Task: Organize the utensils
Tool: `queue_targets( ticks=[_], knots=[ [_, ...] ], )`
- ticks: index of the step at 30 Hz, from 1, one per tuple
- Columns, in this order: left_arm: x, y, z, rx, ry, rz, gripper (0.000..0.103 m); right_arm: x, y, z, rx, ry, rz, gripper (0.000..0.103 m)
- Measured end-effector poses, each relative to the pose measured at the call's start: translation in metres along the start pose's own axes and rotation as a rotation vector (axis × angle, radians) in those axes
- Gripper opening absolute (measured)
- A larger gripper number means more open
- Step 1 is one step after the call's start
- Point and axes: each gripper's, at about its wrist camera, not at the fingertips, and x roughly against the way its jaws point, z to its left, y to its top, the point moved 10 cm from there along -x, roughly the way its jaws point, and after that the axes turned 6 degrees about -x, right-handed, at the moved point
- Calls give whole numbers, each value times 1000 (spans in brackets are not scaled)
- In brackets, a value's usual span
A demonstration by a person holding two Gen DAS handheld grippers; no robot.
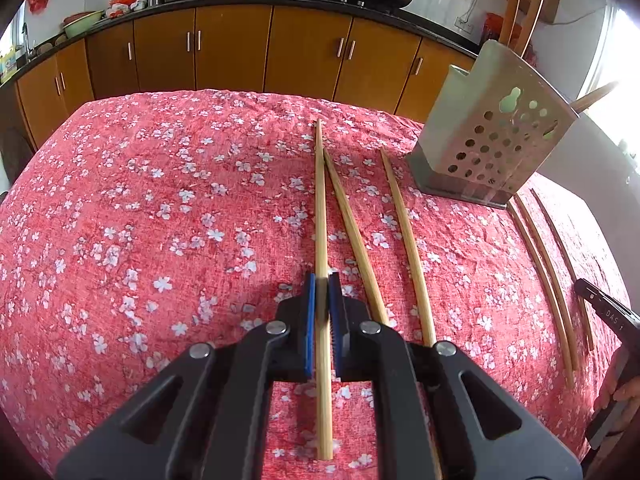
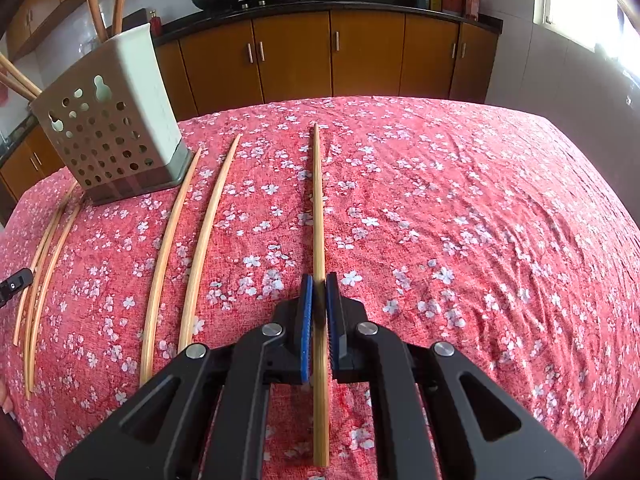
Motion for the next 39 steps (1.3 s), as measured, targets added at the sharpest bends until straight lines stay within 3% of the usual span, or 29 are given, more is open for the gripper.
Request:
queue_targets(
  ticks=[28,39],
  knots=[
    [2,3,-1,7,-5,2,10,0,0,-5,-16,19,2,8],
    [13,-9,-4,-67,31,15,10,13,-17,-9,-20,33,3,8]
  ],
)
